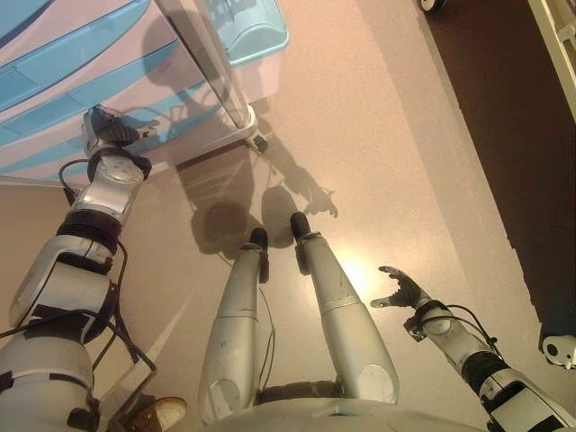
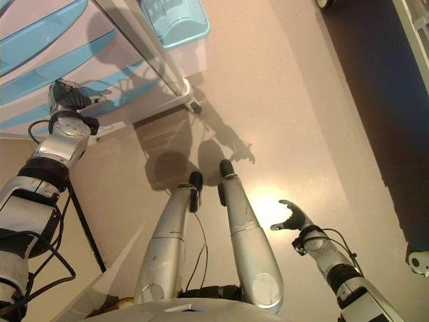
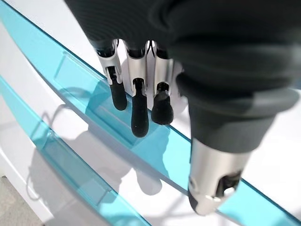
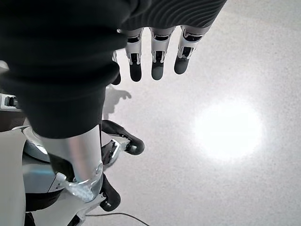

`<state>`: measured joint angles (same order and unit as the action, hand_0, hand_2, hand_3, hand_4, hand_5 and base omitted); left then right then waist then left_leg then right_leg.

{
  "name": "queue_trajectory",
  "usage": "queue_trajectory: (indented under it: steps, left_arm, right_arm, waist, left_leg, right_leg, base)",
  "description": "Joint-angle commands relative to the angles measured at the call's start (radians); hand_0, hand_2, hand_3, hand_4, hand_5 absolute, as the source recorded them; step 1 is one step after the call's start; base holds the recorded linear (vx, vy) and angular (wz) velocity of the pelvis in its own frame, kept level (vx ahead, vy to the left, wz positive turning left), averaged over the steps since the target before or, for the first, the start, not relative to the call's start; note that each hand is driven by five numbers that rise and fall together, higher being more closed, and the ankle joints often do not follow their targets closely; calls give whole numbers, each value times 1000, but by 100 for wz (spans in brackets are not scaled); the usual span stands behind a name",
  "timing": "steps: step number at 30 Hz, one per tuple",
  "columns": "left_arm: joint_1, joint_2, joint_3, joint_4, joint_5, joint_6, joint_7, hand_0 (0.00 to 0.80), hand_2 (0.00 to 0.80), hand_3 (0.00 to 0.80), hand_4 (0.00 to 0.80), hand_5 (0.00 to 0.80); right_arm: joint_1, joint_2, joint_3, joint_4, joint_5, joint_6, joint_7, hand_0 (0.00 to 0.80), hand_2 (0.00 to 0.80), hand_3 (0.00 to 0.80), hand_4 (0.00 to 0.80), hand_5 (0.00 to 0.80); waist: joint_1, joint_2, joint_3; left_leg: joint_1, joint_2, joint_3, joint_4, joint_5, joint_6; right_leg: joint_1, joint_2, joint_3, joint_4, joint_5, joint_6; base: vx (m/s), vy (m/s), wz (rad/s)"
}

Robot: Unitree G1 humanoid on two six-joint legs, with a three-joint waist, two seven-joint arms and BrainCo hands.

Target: Open the drawer and pick up the medicine

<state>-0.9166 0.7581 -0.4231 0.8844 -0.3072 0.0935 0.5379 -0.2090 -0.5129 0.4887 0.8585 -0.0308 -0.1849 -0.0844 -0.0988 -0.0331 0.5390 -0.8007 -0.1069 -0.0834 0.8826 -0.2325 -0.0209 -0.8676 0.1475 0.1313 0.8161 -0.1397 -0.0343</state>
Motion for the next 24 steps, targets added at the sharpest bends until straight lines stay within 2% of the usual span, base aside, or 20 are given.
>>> queue_trajectory:
  steps: [1,4,5,7,11,14,17,20,24]
  left_arm:
    - [-43,37,126,65,-59,-124,-13,0,0,0,0,0]
    - [25,6,152,48,-152,-196,-116,0,0,0,0,0]
    - [74,-16,168,21,-201,-245,-187,0,0,0,0,0]
    - [163,-53,182,-34,-218,-283,-280,0,0,0,0,0]
    - [370,-112,214,-131,-262,-329,-415,0,0,0,0,0]
    - [500,-151,247,-156,-297,-360,-475,0,0,0,0,0]
    - [608,-215,278,-154,-320,-380,-538,0,0,0,0,0]
    - [683,-276,287,-128,-260,-383,-575,0,0,0,0,0]
    - [756,-329,278,-19,-194,-357,-629,0,0,0,0,0]
  right_arm:
    - [46,16,32,25,26,-29,-7,0,0,0,0,0]
    - [44,20,20,12,33,-26,5,0,0,0,0,0]
    - [50,22,6,4,34,-25,13,0,0,0,0,0]
    - [62,24,-21,0,36,-31,28,0,0,0,0,0]
    - [92,23,-86,-3,26,-33,60,0,0,0,0,0]
    - [128,25,-129,1,8,-43,82,0,0,0,0,0]
    - [161,41,-163,21,-14,-55,101,0,0,0,0,0]
    - [177,57,-189,50,-33,-59,123,0,0,0,0,0]
    - [197,76,-208,77,-38,-50,170,0,0,0,0,0]
  waist:
    - [-6,23,-113]
    - [0,27,-112]
    - [5,29,-113]
    - [14,35,-116]
    - [36,49,-129]
    - [48,55,-153]
    - [59,57,-187]
    - [72,61,-227]
    - [80,69,-287]
  left_leg:
    - [66,-49,44,-145,38,97]
    - [86,-52,43,-165,43,94]
    - [102,-54,41,-182,48,93]
    - [128,-59,37,-211,58,90]
    - [198,-71,22,-277,79,84]
    - [269,-72,7,-340,95,80]
    - [351,-62,-9,-424,121,73]
    - [419,-53,-18,-501,147,65]
    - [527,-39,-27,-598,165,55]
  right_leg:
    - [84,-2,7,-111,34,25]
    - [101,-2,10,-122,34,27]
    - [114,-3,10,-131,34,28]
    - [137,-7,7,-145,36,31]
    - [204,-17,5,-186,42,40]
    - [272,-34,6,-237,48,48]
    - [355,-62,0,-320,59,55]
    - [430,-90,-14,-399,73,61]
    - [544,-122,-35,-493,82,66]
  base:
    - [0,0,0]
    - [-24,-29,-7]
    - [-16,-45,-4]
    - [-18,-62,3]
    - [3,-62,7]
    - [42,-59,11]
    - [53,-62,12]
    - [43,-61,20]
    - [45,-45,23]
